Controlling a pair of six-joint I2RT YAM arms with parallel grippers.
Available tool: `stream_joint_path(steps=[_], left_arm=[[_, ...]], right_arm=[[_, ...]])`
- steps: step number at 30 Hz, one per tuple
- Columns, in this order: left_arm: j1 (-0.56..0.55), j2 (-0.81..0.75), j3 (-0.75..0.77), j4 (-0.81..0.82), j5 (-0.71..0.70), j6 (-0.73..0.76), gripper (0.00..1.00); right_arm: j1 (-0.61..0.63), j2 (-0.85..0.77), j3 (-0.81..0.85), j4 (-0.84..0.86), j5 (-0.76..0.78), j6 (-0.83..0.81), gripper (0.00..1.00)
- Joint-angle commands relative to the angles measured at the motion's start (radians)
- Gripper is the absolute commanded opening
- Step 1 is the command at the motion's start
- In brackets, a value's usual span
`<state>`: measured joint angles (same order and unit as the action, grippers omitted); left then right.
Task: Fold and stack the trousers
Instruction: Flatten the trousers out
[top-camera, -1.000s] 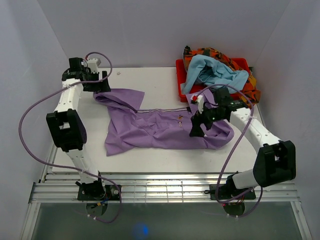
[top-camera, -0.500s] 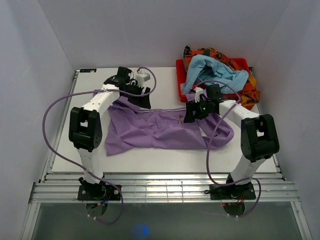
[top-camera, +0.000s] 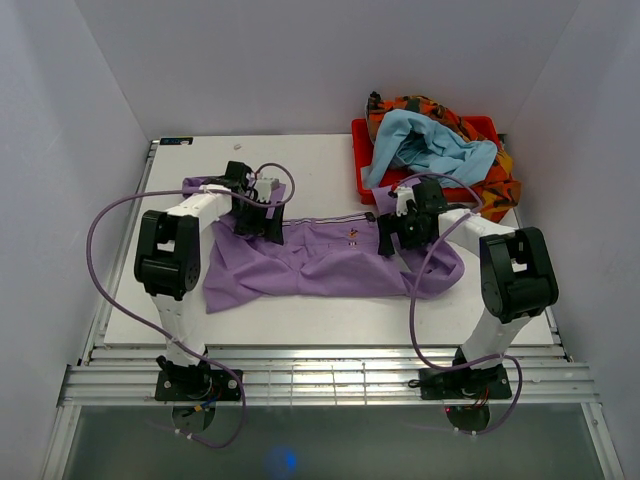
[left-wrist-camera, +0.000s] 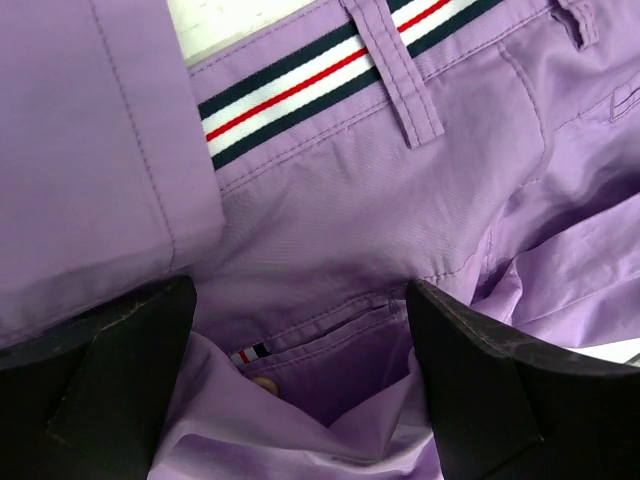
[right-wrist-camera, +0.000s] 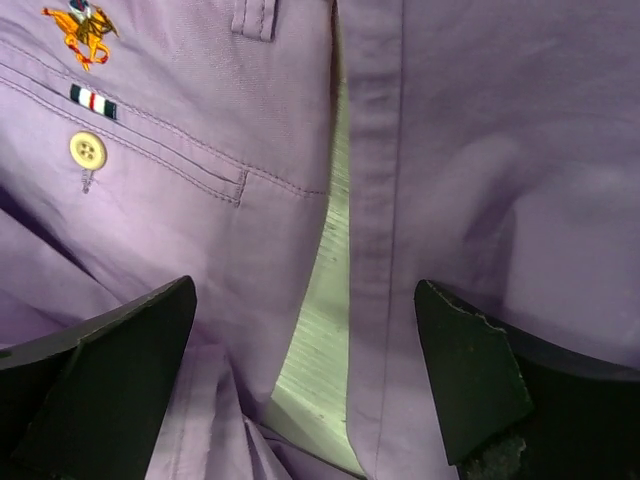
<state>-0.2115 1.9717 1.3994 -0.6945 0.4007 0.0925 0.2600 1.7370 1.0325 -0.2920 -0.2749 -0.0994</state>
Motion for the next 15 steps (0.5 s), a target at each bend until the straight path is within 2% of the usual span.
stream_joint_path(steps=[1, 6, 10, 15], left_arm=[[0.004, -0.047, -0.039, -0.002, 0.013, 0.003, 0.98], [-0.014, -0.024, 0.001, 0.061, 0.026, -0.030, 0.96], [-0.025, 0.006, 0.059, 0.098, 0.029, -0.054, 0.92], [-0.086, -0.020, 0.140, 0.118, 0.039, 0.102, 0.96]], right_arm=[[0.015, 0.008, -0.003, 0.025, -0.047, 0.027, 0.94], [0.044, 0.070, 0.029, 0.056, -0.037, 0.049, 0.91], [0.053, 0.114, 0.054, 0.062, -0.044, 0.058, 0.82], [0.054, 0.101, 0.049, 0.062, -0.070, 0.047, 0.76]])
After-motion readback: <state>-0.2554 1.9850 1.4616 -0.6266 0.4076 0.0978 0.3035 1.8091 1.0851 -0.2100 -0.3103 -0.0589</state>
